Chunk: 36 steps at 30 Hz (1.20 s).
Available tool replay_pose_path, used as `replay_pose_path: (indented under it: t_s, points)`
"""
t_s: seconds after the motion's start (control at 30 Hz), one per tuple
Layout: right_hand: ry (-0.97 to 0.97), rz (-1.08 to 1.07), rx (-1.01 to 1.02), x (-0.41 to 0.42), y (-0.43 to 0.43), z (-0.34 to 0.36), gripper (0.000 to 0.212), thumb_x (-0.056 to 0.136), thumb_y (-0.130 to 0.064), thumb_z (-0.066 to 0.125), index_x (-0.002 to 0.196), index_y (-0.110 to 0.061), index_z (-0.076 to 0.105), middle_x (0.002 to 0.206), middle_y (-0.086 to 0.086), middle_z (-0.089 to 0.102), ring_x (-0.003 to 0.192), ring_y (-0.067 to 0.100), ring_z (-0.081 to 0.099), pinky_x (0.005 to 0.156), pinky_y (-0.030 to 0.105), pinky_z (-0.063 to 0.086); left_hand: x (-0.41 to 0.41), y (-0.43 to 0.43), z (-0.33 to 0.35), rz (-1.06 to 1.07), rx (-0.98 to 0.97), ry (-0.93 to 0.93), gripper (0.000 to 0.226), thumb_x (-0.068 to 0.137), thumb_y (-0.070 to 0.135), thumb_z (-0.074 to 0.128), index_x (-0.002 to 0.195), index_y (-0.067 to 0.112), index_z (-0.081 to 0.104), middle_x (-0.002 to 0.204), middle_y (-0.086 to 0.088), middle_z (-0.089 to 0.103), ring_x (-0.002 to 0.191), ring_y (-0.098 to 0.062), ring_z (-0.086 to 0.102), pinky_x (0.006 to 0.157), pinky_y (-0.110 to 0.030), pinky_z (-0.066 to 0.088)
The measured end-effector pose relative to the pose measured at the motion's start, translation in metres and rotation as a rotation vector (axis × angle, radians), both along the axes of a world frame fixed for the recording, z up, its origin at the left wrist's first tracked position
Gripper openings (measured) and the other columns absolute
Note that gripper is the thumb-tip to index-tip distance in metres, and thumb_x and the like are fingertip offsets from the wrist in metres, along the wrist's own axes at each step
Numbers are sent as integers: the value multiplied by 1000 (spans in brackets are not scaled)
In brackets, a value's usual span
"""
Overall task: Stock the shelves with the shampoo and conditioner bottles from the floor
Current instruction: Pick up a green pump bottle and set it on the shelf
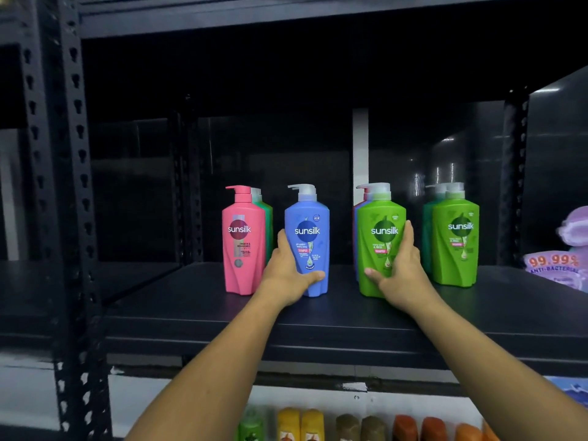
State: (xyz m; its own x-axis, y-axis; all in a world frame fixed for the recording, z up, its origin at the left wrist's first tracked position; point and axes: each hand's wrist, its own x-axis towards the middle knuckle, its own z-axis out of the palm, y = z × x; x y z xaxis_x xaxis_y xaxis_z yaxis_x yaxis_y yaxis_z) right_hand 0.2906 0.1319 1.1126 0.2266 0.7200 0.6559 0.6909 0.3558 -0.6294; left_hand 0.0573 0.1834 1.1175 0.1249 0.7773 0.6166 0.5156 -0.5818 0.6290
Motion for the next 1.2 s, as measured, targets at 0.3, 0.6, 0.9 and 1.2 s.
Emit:
replay_pose_path:
  t_s: [0.3,0.6,0.9,1.2]
  points:
    - [-241,-314,308,-6,-15,7,84,83,-34,77,151,-11,34,148,13,36,130,37,38,106,52,40,-16,-32,4,71,17,162,69,91,41,75,147,19,42,130,5,65,115,-17,64,85,-23,47]
    - [-343,116,78,-78,2,7,81,85,-44,73,150,-13,34,145,8,44,134,27,43,112,38,37,-92,-34,15,399,225,-50,51,82,38,80,125,19,61,117,-4,57,112,-26,57,97,-41,50]
    - [-92,129,-154,-111,35,-5,109,88,-31,75,159,-16,-6,151,15,36,130,35,49,106,42,42,-118,7,7,118,-168,-91,129,58,47,94,156,34,13,140,1,56,120,-15,62,107,-44,50]
    - [-112,127,-152,-107,35,-7,108,89,-32,75,159,-18,-6,153,10,39,131,30,50,106,37,41,-118,7,1,60,-129,-83,94,80,29,88,150,30,26,126,10,61,109,-11,62,95,-29,48]
